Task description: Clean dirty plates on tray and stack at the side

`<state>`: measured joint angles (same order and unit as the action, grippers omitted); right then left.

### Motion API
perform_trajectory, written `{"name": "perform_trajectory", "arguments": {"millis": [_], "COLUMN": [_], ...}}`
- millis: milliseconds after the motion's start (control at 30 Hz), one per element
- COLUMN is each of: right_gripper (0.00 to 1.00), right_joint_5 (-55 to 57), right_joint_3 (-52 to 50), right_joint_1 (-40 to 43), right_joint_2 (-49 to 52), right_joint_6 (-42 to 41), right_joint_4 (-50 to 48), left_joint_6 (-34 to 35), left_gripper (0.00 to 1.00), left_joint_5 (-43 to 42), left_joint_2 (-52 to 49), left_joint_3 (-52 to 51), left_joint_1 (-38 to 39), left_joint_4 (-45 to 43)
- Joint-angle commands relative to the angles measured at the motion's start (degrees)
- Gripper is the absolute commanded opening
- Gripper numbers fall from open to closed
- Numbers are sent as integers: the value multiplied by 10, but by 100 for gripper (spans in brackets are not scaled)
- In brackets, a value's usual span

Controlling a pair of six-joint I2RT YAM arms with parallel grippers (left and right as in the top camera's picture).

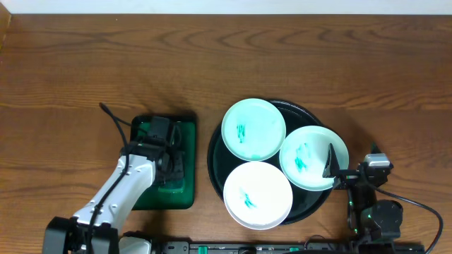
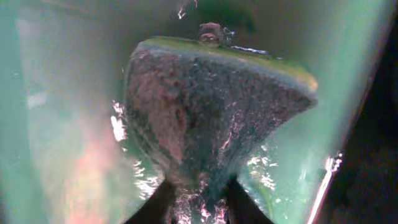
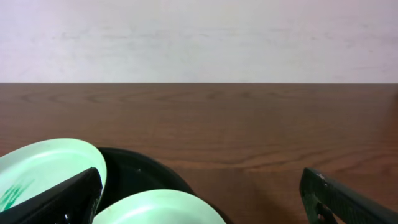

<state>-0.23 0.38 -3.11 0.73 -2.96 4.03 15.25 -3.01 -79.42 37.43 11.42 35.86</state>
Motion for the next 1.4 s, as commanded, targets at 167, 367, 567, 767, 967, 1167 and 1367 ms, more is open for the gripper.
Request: {"name": "perform_trajectory", "arguments": {"millis": [167, 367, 567, 767, 967, 1167, 1367], "right_gripper": [99, 99, 99, 99, 99, 99, 99], "right_joint_5": [0, 0, 0, 0, 0, 0, 0], "right_joint_3": [-1, -1, -1, -1, -1, -1, -1], "right_joint_1": [4, 4, 4, 4, 4, 4, 4], "right_joint_2": [-1, -1, -1, -1, -1, -1, -1], "right_joint_6": [5, 5, 5, 5, 5, 5, 5], "right_joint_4": [3, 3, 3, 3, 3, 3, 3], "left_joint_6": [25, 35, 17, 20, 20, 36, 39], "left_gripper": [7, 7, 7, 9, 7, 7, 7], "left_joint_5": [13, 12, 6, 7, 7, 9, 11], "left_joint_2": [-12, -12, -9, -9, -9, 24, 120], "left_joint_3": [3, 3, 3, 3, 3, 17, 28], "left_joint_1": [1, 1, 1, 1, 1, 1, 1], "left_joint_4": [-2, 11, 12, 9, 9, 21, 30]}}
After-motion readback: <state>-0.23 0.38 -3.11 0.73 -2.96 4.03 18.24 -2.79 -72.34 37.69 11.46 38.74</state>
